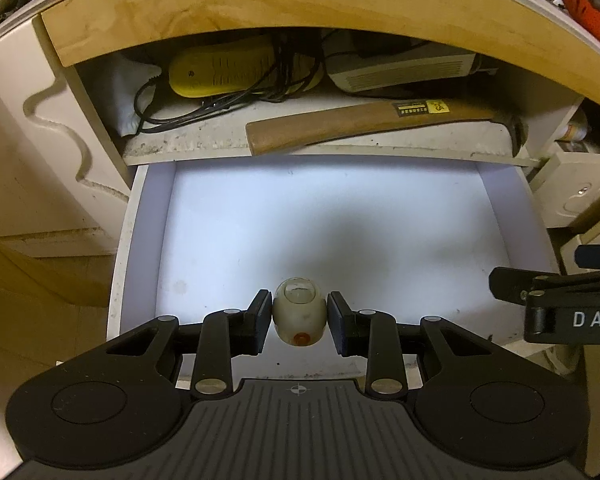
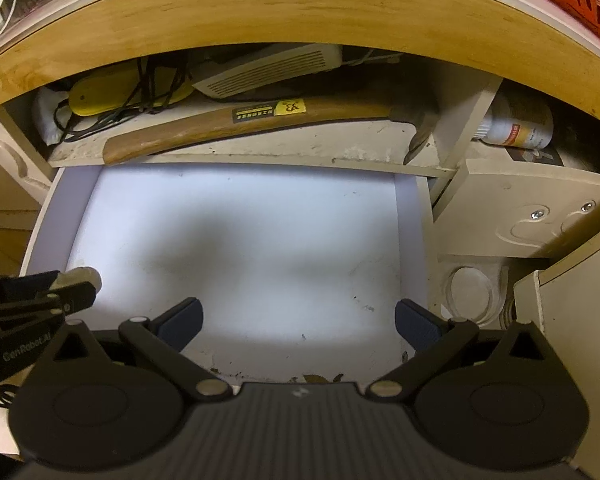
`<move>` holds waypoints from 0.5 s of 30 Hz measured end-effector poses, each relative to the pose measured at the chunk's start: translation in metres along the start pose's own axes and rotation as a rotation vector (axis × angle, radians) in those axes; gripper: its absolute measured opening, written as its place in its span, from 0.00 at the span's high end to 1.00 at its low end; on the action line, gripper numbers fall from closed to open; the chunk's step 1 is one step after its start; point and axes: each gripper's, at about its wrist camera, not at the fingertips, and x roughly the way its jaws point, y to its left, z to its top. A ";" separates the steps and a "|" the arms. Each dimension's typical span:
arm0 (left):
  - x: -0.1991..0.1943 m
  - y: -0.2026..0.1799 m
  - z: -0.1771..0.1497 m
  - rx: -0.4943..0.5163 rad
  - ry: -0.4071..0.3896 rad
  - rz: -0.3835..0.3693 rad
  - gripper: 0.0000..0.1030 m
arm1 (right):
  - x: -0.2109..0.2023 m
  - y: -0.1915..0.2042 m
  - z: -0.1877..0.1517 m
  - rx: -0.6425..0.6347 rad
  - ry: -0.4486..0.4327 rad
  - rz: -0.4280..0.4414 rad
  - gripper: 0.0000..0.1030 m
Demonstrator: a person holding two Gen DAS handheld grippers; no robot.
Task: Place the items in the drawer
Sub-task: 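Lower the white bottle onto the drawer floor with the left tool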
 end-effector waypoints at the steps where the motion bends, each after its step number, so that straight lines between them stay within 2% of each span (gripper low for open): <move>1: 0.002 0.000 0.000 0.000 0.002 0.002 0.71 | 0.002 0.000 0.000 0.001 0.002 -0.002 0.01; 15: 0.038 -0.002 0.005 0.001 0.032 0.022 0.71 | 0.037 0.001 0.003 0.027 0.051 -0.010 0.01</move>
